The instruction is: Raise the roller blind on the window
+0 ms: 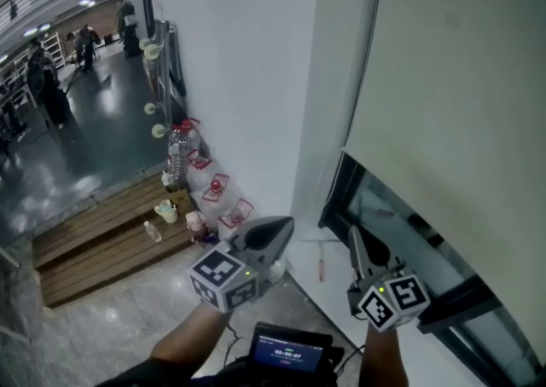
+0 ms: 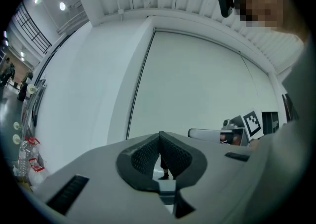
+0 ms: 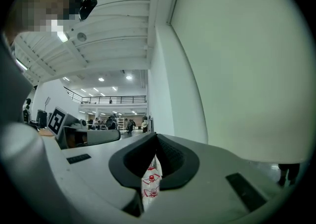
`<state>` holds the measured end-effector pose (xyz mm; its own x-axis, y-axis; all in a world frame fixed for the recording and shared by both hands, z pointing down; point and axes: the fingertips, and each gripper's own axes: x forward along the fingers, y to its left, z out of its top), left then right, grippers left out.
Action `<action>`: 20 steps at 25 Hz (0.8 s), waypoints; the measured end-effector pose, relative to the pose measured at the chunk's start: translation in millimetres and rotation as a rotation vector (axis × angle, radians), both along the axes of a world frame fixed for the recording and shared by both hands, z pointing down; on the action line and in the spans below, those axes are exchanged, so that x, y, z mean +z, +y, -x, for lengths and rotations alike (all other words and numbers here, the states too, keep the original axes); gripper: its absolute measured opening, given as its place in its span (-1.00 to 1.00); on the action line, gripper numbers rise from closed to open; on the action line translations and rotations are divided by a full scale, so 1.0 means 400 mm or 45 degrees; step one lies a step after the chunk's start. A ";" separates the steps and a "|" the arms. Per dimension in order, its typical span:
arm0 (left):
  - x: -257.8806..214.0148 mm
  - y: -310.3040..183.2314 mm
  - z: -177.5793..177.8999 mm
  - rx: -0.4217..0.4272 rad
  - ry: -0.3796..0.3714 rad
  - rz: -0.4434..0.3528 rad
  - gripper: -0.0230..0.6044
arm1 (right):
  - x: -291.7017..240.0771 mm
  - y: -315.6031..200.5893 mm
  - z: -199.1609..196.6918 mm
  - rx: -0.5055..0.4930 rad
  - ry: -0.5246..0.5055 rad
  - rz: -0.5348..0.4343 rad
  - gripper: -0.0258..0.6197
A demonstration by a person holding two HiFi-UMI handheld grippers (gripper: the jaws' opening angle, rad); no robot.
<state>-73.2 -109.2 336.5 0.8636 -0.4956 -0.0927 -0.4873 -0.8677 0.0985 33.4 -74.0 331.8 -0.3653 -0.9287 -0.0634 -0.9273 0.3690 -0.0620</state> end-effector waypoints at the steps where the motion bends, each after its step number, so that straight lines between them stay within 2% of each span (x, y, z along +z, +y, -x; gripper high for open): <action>1: 0.003 -0.011 -0.002 0.001 0.002 0.006 -0.95 | 0.004 -0.011 0.000 -0.001 0.002 0.004 -0.90; 8: 0.000 -0.081 -0.046 -0.023 -0.033 0.007 -0.95 | -0.006 -0.095 -0.055 -0.003 -0.028 0.003 -0.90; 20: -0.029 -0.222 -0.169 -0.137 -0.043 -0.036 -0.95 | -0.025 -0.281 -0.176 -0.129 -0.018 -0.042 -0.90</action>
<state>-5.5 -198.2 324.9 0.8085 -0.5830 -0.0797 -0.5803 -0.8125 0.0562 103.7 -186.2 321.9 -0.4562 -0.8843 -0.0993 -0.8842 0.4630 -0.0612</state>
